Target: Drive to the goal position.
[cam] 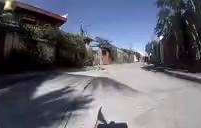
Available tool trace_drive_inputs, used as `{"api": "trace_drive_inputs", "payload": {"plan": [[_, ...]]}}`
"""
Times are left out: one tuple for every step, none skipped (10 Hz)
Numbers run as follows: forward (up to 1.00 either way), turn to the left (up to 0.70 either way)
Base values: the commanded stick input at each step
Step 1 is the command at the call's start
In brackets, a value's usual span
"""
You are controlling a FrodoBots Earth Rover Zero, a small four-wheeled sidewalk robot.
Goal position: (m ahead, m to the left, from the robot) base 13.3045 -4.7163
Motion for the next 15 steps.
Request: {"api": "trace_drive_inputs", "payload": {"plan": [[0.7, -0.08], [0.7, -0.03], [0.7, -0.03], [0.7, -0.03], [0.7, -0.03], [0.7, -0.03], [0.7, -0.03], [0.7, -0.03], [0.7, -0.03], [0.7, -0.03], [0.7, -0.03], [0.7, -0.03], [0.7, -0.03], [0.7, -0.03], [0.7, -0.03]]}}
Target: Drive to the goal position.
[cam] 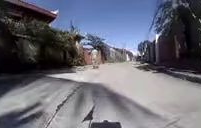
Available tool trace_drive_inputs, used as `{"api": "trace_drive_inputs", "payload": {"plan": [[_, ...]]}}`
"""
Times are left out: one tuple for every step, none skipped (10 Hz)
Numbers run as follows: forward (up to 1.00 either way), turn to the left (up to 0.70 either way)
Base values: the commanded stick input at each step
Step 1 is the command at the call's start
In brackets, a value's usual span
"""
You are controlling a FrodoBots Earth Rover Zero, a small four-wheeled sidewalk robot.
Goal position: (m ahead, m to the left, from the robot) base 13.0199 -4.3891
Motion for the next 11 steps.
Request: {"api": "trace_drive_inputs", "payload": {"plan": [[0.7, -0.03], [0.7, -0.03], [0.7, -0.03], [0.7, -0.03], [0.7, -0.06], [0.7, -0.2], [0.7, -0.33], [0.7, -0.35], [0.7, -0.35], [0.7, -0.35], [0.7, -0.35]]}}
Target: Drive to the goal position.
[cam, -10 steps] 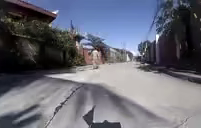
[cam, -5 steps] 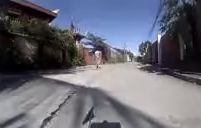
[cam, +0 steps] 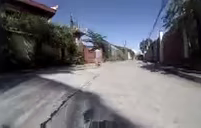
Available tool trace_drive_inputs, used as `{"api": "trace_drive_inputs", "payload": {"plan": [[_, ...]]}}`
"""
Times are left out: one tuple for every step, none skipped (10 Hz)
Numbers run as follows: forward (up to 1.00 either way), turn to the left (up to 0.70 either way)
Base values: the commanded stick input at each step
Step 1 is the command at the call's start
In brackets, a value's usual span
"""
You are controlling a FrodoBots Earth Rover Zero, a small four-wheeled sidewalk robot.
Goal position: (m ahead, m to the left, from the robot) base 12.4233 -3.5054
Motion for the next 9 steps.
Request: {"api": "trace_drive_inputs", "payload": {"plan": [[0.7, -0.35], [0.7, -0.35], [0.7, -0.35], [0.7, -0.35], [0.7, -0.35], [0.7, -0.35], [0.7, -0.35], [0.7, -0.35], [0.7, -0.35]]}}
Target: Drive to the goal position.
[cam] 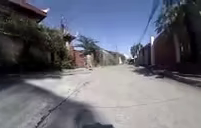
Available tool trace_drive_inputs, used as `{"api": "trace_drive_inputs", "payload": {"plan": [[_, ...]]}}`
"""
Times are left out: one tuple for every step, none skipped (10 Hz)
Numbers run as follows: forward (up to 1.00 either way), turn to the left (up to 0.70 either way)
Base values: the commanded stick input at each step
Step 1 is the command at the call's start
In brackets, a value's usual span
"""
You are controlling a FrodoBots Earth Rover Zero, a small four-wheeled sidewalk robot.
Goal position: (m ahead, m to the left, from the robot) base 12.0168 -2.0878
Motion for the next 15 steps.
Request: {"api": "trace_drive_inputs", "payload": {"plan": [[0.7, -0.28], [0.7, -0.17], [0.7, -0.07], [0.7, -0.04], [0.7, -0.03], [0.7, -0.03], [0.7, -0.03], [0.7, -0.03], [0.7, -0.03], [0.7, -0.03], [0.7, -0.03], [0.7, -0.03], [0.7, -0.03], [0.7, -0.03], [0.7, -0.03]]}}
